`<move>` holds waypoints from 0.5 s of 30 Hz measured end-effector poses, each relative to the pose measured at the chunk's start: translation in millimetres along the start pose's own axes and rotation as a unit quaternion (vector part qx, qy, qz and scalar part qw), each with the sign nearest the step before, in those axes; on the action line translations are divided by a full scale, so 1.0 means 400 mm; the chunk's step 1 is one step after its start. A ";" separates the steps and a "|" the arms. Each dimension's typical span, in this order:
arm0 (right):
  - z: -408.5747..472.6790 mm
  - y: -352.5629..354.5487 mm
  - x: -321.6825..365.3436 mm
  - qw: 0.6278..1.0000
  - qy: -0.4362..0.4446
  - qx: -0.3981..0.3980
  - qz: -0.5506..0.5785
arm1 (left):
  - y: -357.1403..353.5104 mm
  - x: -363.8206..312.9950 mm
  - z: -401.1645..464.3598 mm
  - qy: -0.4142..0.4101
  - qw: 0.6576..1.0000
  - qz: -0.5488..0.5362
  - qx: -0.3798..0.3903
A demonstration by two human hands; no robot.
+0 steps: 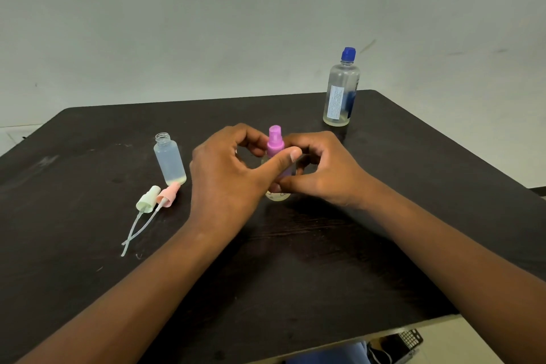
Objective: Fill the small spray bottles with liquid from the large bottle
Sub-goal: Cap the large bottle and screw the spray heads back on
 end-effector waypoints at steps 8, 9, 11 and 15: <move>-0.001 -0.003 0.005 1.000 -0.004 0.002 0.012 | 0.002 -0.016 -0.003 -0.024 0.999 -0.021 -0.014; -0.001 -0.003 0.007 1.000 -0.001 0.003 0.017 | 0.002 -0.016 -0.003 -0.028 0.999 -0.023 -0.013; 0.000 -0.004 0.006 1.000 -0.001 0.002 0.023 | -0.002 -0.015 -0.003 -0.033 0.999 -0.022 -0.007; 0.001 -0.003 0.003 1.000 -0.005 0.007 0.024 | -0.009 -0.011 -0.003 -0.038 0.999 -0.030 0.003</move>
Point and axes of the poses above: each hand's wrist, its own z-axis towards the middle knuckle, its own y-axis out of the back of the hand, x = y × z, the point moved 8 cm from there along z, towards the middle knuckle, and after that the axes turned 12 degrees about -x, right-handed, at the moved point
